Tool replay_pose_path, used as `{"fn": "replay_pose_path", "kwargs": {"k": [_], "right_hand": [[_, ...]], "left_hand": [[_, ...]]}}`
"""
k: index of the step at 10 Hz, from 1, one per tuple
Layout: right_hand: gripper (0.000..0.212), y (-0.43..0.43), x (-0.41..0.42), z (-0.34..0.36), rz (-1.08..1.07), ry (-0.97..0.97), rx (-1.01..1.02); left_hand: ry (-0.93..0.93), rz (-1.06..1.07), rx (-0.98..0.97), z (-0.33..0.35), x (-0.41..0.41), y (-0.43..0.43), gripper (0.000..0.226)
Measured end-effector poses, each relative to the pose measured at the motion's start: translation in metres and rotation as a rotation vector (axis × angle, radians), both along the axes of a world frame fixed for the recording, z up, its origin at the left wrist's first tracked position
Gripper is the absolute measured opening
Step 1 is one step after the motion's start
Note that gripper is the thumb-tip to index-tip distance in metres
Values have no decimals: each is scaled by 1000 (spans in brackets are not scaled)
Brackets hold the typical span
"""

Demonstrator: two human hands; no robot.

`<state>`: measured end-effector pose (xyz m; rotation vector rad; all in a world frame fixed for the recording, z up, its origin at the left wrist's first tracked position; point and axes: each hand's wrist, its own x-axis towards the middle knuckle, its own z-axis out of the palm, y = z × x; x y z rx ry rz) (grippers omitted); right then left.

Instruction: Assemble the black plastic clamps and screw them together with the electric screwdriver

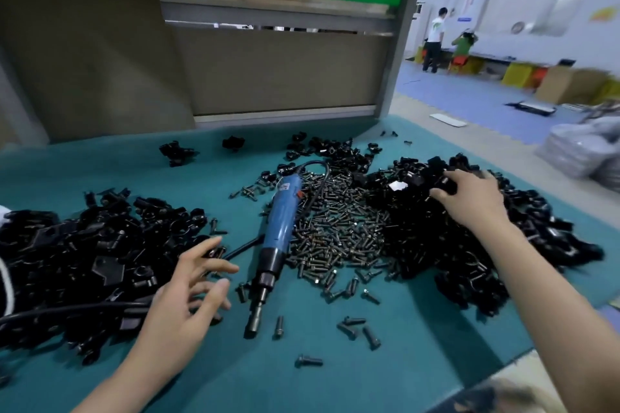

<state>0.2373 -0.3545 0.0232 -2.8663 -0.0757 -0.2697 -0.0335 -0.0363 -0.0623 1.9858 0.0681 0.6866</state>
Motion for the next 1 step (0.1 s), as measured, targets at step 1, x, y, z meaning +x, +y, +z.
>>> {"fn": "replay_pose_path", "kwargs": {"k": [1], "right_hand": [[58, -5, -16, 18, 75, -95, 105]], "left_hand": [[-28, 12, 10, 2, -1, -3, 55]]}}
